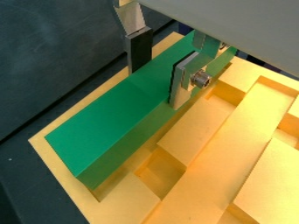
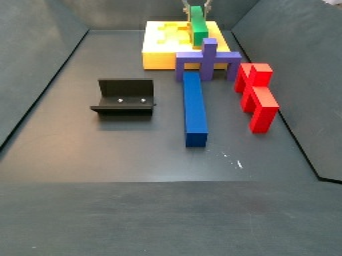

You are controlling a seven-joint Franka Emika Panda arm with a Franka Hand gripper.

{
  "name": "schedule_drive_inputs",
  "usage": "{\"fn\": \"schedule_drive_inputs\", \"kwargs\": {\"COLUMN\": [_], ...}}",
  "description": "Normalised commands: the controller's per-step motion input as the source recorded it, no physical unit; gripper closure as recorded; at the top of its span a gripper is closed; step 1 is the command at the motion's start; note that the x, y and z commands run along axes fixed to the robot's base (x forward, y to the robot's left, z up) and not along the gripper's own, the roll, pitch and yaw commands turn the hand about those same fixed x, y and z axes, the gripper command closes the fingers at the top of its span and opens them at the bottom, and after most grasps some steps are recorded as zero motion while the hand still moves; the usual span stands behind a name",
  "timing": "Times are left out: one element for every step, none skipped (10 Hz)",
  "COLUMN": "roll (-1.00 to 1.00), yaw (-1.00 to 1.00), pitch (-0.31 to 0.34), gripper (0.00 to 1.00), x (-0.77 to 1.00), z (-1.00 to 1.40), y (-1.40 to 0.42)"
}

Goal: Pick up the green object. Move up. Move to above the board. Insert the green object.
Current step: Insert the green object.

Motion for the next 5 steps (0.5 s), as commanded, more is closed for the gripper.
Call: {"fn": "schedule_drive_inputs", "kwargs": {"roll": [0.11, 0.17, 0.21, 0.24, 0.22], "yaw": [0.0, 0.0, 0.09, 0.23, 0.21], "pitch": [0.023, 0.037, 0.037, 0.05, 0.059], "gripper": [1.0, 1.0, 1.0, 1.0, 1.0], "x": [0.04, 0.0, 0.0, 0.12, 0.18], "z": [-0.14, -0.12, -0.11, -0.09, -0.1], "y": [0.0, -0.02, -0.06, -0.07, -0.06]}}
